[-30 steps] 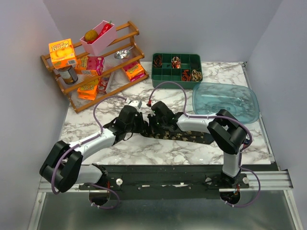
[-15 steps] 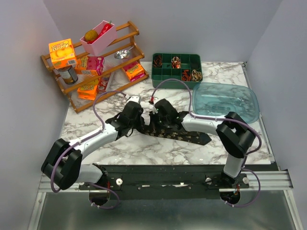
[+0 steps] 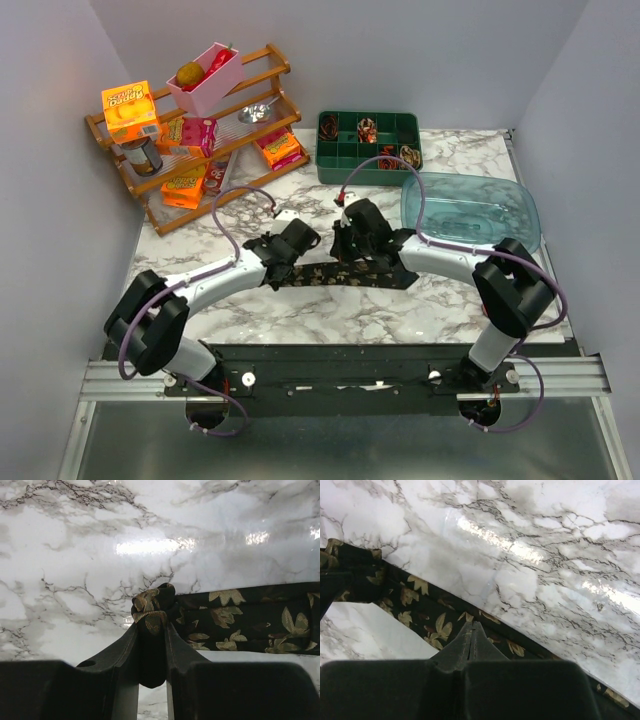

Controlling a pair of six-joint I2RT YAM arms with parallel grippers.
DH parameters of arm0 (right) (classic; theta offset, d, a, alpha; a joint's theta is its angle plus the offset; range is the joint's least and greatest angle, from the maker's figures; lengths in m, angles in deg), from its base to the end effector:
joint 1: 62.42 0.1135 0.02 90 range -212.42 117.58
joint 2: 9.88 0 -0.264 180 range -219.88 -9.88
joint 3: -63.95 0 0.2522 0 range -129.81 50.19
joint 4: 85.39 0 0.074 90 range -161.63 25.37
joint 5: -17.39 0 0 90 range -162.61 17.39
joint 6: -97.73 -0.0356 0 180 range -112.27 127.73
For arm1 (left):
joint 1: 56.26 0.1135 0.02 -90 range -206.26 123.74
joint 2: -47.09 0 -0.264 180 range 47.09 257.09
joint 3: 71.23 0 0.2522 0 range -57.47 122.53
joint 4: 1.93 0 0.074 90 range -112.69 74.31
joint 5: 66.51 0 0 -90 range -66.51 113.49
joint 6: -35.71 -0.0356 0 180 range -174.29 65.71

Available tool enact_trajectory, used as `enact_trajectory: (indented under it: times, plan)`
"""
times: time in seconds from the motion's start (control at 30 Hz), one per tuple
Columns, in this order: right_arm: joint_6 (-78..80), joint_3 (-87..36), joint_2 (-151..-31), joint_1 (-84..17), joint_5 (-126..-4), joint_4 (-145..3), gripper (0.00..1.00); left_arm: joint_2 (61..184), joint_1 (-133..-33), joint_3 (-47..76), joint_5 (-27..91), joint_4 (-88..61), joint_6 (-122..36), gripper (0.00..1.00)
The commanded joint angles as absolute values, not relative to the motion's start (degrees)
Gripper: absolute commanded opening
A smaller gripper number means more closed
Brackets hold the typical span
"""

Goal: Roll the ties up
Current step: Roll the tie at the center of the board.

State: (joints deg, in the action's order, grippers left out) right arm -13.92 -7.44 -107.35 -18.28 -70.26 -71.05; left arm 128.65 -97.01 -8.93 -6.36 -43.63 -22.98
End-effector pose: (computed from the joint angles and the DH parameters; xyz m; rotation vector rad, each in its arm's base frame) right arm 0.2604 0.2547 0.1933 -0.4822 2.3107 0.6327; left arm 0.2163 -0.1630 0.1998 0.0328 2.4372 0.1537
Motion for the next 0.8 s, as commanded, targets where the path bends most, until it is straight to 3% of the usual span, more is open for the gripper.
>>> enact_trajectory:
  times: [0.0, 0.5, 0.57, 0.67, 0.7, 0.77]
  plan:
    - [-13.5, -5.9, -106.1, -18.7, -72.3, -70.7, 0.01, 132.1, -100.6, -5.6, -13.0, -49.1, -20.4, 0.0]
    - [-14.2, -3.6, -106.5, -20.3, -74.5, -70.7, 0.01, 143.0, -109.3, -0.6, -11.1, -47.2, -16.7, 0.02]
    - [-14.1, -3.0, -106.3, -20.6, -74.7, -71.0, 0.01, 143.2, -109.6, -1.0, -9.5, -46.5, -16.2, 0.06]
    - [-14.1, -2.4, -106.1, -20.7, -74.9, -71.1, 0.01, 142.6, -109.6, -2.2, -7.6, -44.6, -15.4, 0.29]
    - [-14.1, -2.0, -106.0, -20.8, -74.9, -71.1, 0.01, 142.4, -109.7, -2.5, -7.1, -43.4, -15.4, 0.42]
    - [-14.2, -1.8, -106.0, -20.8, -74.8, -71.1, 0.01, 141.1, -109.8, -3.7, -6.5, -42.3, -14.7, 0.5]
